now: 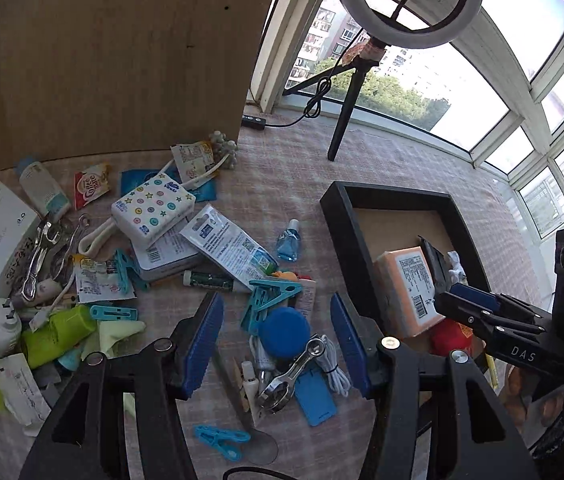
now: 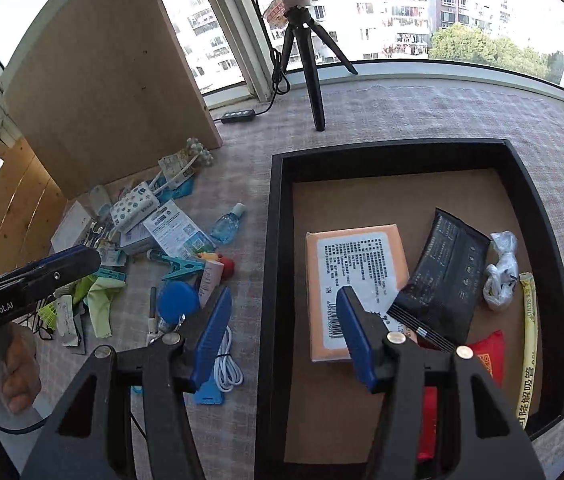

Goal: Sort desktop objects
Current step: 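Grasp the metal clip with the right gripper while the left grasps the green cloth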

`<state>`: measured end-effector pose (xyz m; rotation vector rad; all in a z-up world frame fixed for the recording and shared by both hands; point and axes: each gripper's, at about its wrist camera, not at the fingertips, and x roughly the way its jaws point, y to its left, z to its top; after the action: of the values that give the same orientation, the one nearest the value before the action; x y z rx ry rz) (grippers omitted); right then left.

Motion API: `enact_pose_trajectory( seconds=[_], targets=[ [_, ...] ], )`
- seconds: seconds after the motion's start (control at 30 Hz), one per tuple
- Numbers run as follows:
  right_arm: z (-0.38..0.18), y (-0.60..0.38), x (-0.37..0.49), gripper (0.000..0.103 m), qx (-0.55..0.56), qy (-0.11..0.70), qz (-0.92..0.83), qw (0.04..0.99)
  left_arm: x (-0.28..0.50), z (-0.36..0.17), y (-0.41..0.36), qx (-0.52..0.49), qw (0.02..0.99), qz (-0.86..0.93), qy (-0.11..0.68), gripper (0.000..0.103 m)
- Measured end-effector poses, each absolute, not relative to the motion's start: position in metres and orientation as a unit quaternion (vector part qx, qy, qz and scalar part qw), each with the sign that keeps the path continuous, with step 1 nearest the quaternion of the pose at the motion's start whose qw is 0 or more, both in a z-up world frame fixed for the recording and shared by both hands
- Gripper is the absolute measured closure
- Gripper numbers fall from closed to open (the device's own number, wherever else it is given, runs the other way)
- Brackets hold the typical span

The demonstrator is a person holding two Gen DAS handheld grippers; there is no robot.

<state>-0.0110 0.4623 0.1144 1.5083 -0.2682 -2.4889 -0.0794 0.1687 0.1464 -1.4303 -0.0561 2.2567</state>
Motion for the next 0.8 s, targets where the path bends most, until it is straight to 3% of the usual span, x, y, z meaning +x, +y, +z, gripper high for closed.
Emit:
enact_pose_trajectory(
  seconds=[0.4, 0.8],
  targets=[
    [0.074, 0.383, 0.000, 0.051, 0.569, -0.104, -0.794, 0.188, -0.068, 0.097, 0.056, -0.561, 0.145, 0.812, -0.073, 0.050],
    [0.038, 0.344, -0.002, 0.051, 0.613, -0.136, -0.757, 0.180, -0.078, 0.062, 0.056, -0.590, 0.131, 0.792, -0.081, 0.050]
  ],
)
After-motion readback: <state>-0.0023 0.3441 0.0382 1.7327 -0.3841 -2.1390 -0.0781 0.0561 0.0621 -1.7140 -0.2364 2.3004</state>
